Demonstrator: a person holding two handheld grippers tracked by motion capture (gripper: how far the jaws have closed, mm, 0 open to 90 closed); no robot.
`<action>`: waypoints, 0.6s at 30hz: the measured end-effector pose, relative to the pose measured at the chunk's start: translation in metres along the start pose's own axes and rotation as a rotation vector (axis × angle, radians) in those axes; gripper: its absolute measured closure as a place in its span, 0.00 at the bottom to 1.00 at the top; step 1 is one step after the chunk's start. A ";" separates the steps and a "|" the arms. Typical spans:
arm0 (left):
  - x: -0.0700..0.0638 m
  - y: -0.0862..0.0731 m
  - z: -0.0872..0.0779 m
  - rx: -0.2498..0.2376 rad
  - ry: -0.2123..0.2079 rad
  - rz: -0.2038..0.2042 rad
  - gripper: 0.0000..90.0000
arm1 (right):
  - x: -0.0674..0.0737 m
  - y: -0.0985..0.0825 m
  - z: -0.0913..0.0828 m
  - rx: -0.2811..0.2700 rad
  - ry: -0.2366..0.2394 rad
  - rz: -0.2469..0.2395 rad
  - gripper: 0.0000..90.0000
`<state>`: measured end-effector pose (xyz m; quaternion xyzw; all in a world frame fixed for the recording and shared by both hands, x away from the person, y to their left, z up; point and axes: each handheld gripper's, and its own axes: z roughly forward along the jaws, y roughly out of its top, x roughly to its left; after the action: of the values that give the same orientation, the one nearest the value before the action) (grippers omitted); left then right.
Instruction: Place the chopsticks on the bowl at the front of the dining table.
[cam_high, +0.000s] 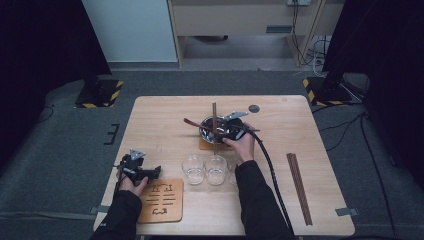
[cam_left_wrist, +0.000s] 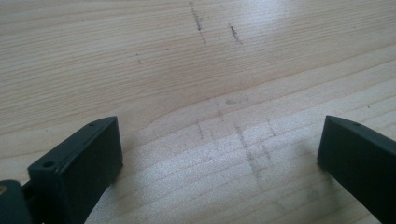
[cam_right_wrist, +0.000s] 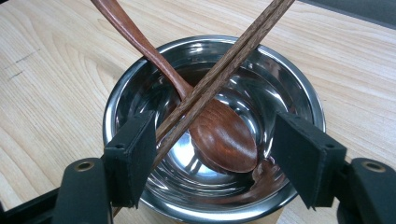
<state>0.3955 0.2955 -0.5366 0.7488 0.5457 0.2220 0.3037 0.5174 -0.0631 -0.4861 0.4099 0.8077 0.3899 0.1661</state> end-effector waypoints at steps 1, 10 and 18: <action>0.000 0.000 0.000 0.000 0.000 0.000 0.00 | 0.000 0.000 0.000 0.003 0.000 -0.004 0.34; 0.000 0.000 0.000 0.000 0.000 0.000 0.00 | -0.002 0.000 -0.002 -0.002 -0.005 0.004 0.34; 0.000 0.000 0.000 0.000 0.000 0.000 0.00 | -0.001 -0.002 -0.002 -0.010 0.002 0.005 0.34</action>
<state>0.3955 0.2955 -0.5366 0.7489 0.5457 0.2219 0.3036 0.5158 -0.0658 -0.4866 0.4108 0.8049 0.3948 0.1661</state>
